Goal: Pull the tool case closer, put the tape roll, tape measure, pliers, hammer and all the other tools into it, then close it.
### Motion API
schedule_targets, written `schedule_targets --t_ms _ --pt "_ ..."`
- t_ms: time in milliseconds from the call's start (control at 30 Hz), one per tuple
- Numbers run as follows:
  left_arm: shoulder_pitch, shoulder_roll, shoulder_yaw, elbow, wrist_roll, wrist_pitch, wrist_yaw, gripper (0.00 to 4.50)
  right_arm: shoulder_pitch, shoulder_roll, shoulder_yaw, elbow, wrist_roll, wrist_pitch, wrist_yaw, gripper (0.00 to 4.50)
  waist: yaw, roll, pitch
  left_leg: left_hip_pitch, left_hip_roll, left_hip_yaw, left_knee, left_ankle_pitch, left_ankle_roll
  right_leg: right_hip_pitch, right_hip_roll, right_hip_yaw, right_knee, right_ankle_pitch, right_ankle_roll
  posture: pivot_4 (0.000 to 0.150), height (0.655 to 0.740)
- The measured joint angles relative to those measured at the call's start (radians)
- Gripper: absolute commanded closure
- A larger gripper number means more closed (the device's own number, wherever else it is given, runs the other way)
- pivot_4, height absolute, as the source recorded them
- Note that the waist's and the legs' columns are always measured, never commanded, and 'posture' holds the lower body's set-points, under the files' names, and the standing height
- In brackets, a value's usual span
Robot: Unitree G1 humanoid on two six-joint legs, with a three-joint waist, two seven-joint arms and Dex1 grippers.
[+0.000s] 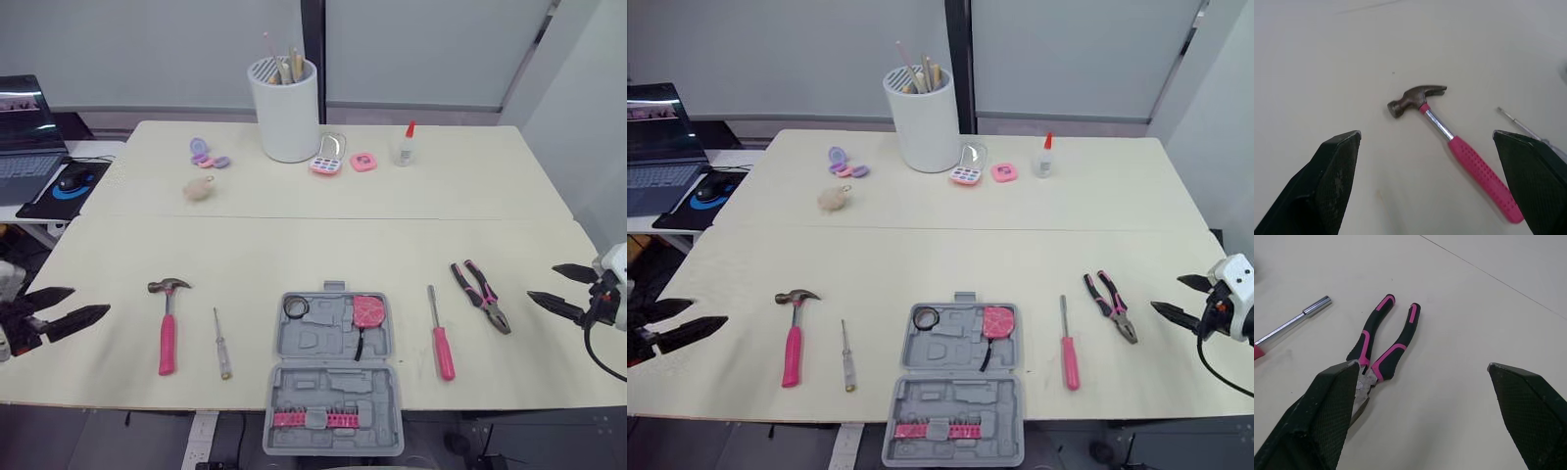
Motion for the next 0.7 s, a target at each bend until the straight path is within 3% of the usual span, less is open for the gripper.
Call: schedule_targets --t_ms 200,400,567,700 --pt "-0.172 -0.072 -0.125 -0.296 -0.066 0.104 0.062 0.0 0.15 0.065 -0.042 -0.11 0.0 -0.026 -0.096 0.05 0.011 0.0 0.0 0.0 -0.001 0.0 0.001 0.0 0.0 0.001 0.0 0.001 0.0 0.001 0.001 0.15 0.74" --pt "-0.384 -0.256 -0.38 -0.594 -0.14 0.182 0.119 0.0 0.314 0.112 -0.08 -0.29 0.019 -0.002 -0.119 0.05 0.006 -0.001 0.0 -0.001 -0.001 0.0 0.001 0.0 -0.001 0.002 0.002 0.002 -0.001 0.001 0.002 0.15 0.74" --pt "-0.406 -0.273 -0.527 -0.748 -0.146 0.177 0.095 0.0 0.392 0.136 -0.092 -0.347 0.035 0.023 -0.136 0.05 -0.015 0.0 0.0 0.001 0.002 0.001 0.001 0.0 -0.001 0.002 0.007 0.006 0.0 0.001 0.002 0.15 0.74" --pt "-0.408 -0.295 -0.613 -0.823 -0.124 0.138 0.079 0.0 0.343 0.148 -0.073 -0.334 0.017 0.019 -0.157 0.05 -0.015 0.0 0.0 0.002 0.001 0.001 0.002 0.001 -0.001 0.003 0.01 0.007 0.0 0.0 0.004 0.15 0.74"
